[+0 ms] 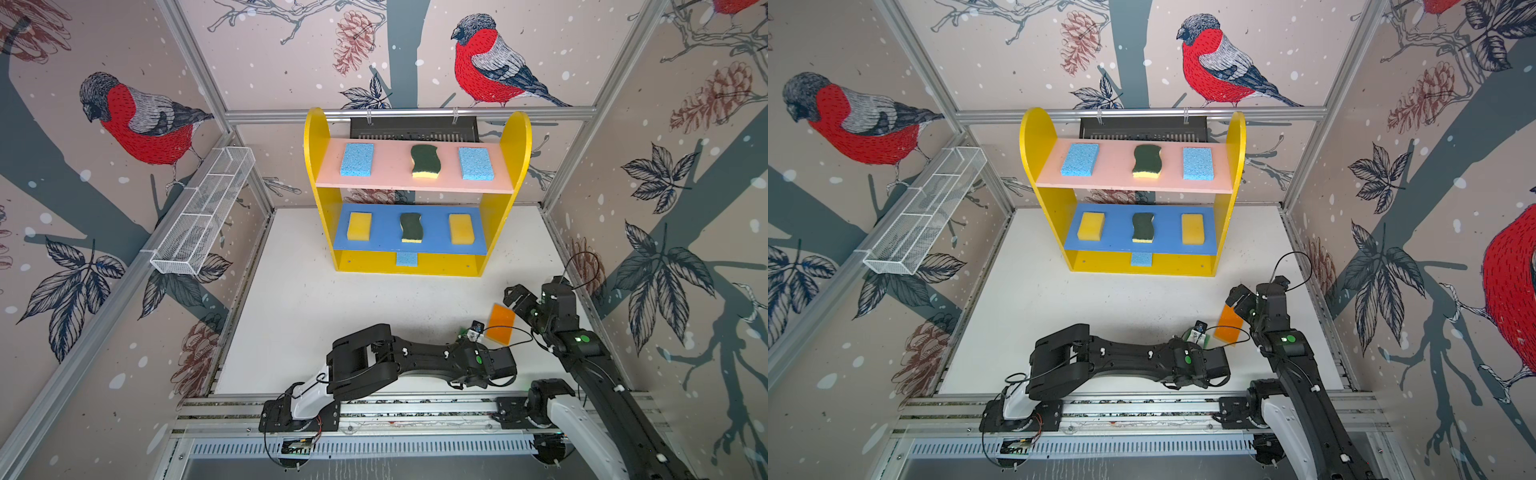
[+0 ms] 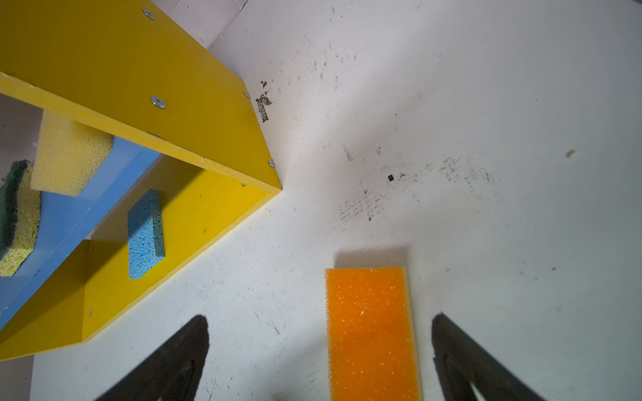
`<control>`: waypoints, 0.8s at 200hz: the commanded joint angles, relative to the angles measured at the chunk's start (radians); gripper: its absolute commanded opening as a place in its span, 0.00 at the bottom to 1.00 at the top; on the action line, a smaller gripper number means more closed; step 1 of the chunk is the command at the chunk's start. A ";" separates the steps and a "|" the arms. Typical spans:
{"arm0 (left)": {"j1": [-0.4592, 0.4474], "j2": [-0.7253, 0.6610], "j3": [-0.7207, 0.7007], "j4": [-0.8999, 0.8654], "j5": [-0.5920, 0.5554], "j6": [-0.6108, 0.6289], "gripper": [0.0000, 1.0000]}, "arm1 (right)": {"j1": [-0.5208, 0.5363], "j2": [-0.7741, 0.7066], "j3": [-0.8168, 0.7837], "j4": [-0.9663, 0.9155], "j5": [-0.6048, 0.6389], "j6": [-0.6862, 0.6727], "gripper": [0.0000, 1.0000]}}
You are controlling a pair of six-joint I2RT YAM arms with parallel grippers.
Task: Arrange cleaning sponges on a shelf
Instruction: Pick up the cleaning sponge from the bottom-center of the table.
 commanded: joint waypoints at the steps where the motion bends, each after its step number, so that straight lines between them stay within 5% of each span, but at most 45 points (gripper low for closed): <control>1: -0.007 0.015 -0.015 -0.111 0.070 0.025 0.86 | -0.004 -0.003 0.005 0.006 -0.007 -0.006 1.00; 160: -0.016 -0.098 -0.181 -0.066 -0.036 -0.073 0.70 | -0.024 -0.015 0.005 -0.001 -0.047 -0.011 1.00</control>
